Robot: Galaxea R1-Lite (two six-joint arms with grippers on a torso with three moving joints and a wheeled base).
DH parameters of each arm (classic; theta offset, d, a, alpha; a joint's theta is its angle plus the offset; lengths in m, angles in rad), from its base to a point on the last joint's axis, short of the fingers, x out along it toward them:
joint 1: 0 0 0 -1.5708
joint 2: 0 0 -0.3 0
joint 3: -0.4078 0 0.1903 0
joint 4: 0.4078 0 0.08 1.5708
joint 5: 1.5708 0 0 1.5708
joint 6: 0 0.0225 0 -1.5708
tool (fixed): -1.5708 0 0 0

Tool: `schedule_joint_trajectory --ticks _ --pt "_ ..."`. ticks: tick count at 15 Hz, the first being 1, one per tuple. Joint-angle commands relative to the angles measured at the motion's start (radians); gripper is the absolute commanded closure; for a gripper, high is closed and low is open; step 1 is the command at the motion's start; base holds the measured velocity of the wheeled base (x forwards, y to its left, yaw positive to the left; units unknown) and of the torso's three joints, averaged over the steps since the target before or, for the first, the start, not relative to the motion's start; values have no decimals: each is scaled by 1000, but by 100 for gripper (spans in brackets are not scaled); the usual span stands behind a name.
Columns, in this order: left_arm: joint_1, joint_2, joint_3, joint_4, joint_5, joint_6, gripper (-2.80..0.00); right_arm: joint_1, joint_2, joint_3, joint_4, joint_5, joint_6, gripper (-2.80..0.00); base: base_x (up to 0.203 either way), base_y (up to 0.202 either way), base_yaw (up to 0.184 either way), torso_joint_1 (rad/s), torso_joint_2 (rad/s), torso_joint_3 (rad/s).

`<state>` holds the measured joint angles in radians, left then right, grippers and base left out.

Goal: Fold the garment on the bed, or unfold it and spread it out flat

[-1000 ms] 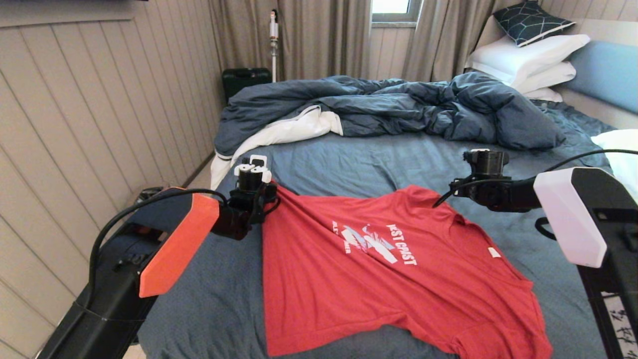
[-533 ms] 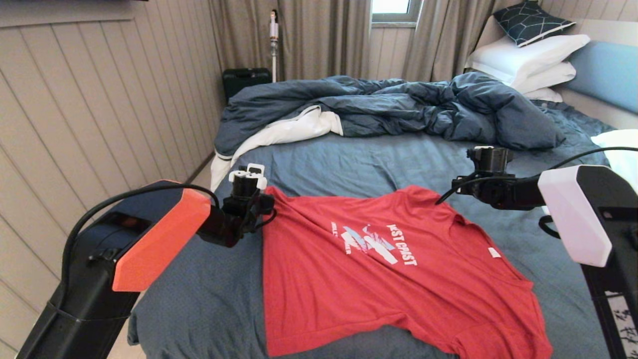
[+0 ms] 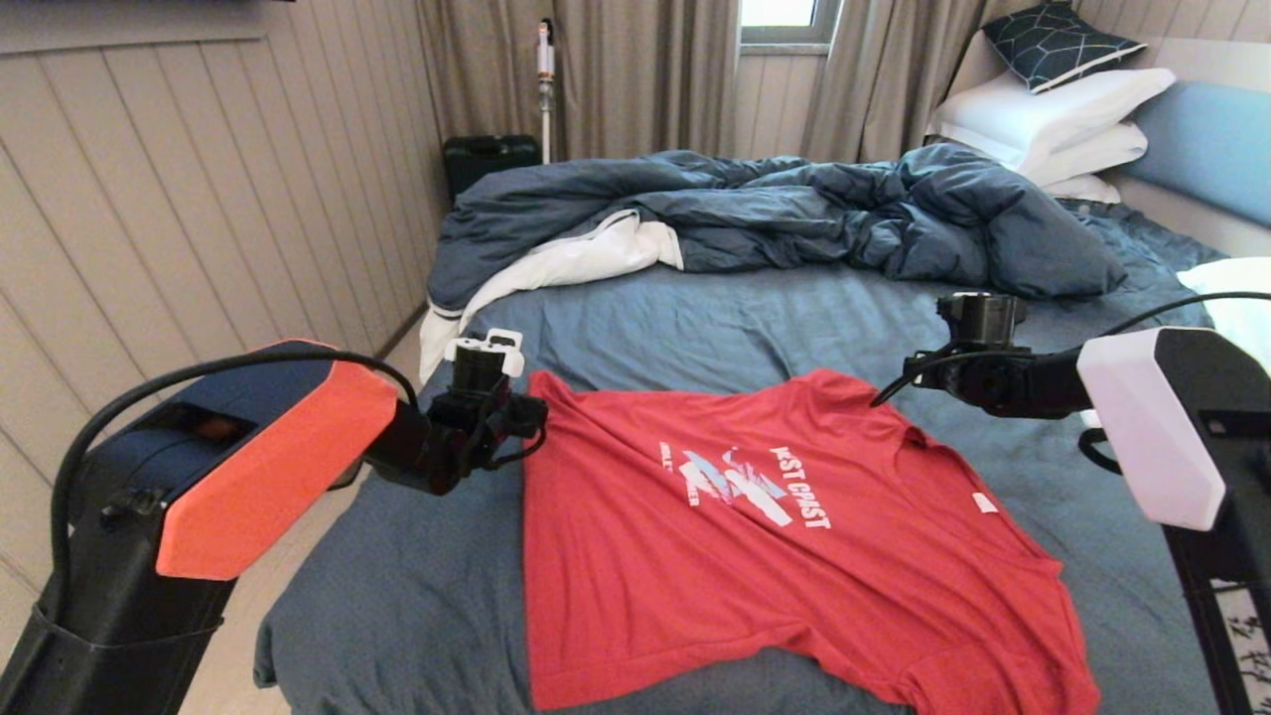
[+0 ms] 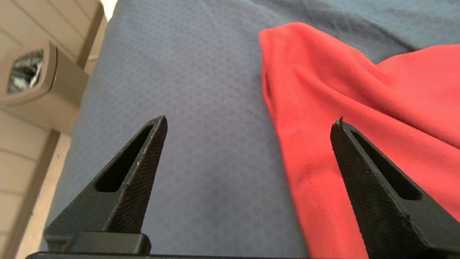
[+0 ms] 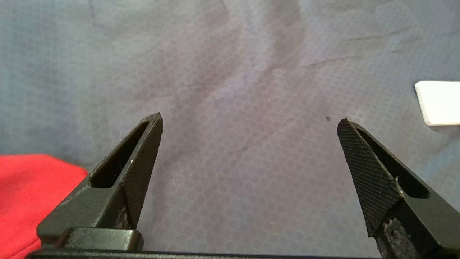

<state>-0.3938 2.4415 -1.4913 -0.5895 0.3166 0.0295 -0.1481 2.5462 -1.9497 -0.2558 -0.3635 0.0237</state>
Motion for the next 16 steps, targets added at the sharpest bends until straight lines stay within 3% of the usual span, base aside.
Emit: schedule_joint_trajectory --ticks 1,3,5,8,13,16 --pt "5 -120 45 20 -11 -25 -280 -2 -49 13 21 6 26 -280 0 0 0 0 0 0" --pt "15 -265 109 123 -73 -95 -280 -2 -118 32 116 58 103 -280 0 0 0 0 0 0" --pt "27 -441 151 300 -155 -182 -280 -2 -254 65 263 141 173 -280 0 0 0 0 0 0" --pt "38 -692 293 525 -223 -269 -280 0 -491 250 422 225 205 -280 0 0 0 0 0 0" --pt "37 -1001 700 607 -289 -307 -280 -3 -824 758 487 308 145 -280 0 0 0 0 0 0" --pt "37 -1143 813 615 -296 -324 -280 -24 -1021 976 502 352 67 -280 0 0 0 0 0 0"
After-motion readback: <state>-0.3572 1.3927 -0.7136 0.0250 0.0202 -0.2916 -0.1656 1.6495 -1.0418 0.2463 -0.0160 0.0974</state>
